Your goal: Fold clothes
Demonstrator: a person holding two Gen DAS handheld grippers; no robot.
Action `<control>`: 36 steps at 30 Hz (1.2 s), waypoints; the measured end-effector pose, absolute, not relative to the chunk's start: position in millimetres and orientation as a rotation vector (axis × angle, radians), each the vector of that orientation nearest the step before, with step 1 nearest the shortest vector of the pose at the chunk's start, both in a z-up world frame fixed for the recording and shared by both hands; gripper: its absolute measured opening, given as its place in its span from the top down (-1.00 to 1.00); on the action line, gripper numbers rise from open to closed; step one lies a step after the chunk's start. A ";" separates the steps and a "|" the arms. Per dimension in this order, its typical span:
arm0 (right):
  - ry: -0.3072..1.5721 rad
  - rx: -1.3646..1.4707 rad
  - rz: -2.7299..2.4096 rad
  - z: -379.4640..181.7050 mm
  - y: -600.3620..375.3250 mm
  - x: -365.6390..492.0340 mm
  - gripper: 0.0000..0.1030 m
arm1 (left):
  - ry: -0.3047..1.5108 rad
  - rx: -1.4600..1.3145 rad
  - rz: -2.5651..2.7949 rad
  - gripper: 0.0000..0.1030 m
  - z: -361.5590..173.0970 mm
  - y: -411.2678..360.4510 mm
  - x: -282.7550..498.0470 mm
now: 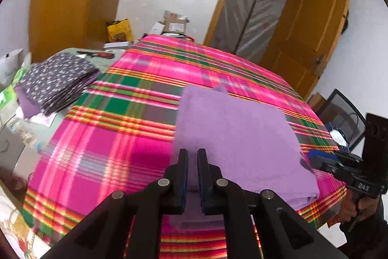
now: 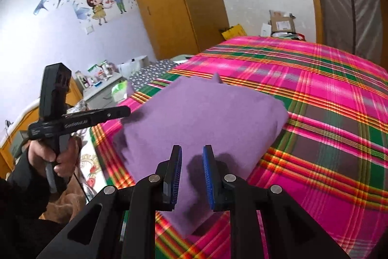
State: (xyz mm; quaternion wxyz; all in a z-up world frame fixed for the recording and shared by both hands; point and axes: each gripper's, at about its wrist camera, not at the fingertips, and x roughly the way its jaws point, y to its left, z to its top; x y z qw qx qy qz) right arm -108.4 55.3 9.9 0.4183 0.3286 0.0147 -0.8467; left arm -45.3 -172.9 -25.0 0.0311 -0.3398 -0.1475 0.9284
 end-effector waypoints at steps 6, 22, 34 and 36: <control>0.055 0.845 -2.089 3.5 51.6 -103.4 0.63 | -0.529 -1.098 2.835 0.83 -37.8 -182.2 -45.3; 0.190 0.861 -2.041 -6.9 39.4 -95.9 0.83 | -0.539 -1.127 2.790 0.87 -47.9 -180.6 -40.1; 0.180 0.827 -2.048 4.7 29.0 -95.5 0.82 | -0.535 -1.049 2.844 0.87 -20.1 -175.9 -33.0; 0.175 0.846 -2.045 1.1 28.0 -97.4 0.82 | -0.502 -1.028 2.811 0.87 -15.1 -164.1 -33.6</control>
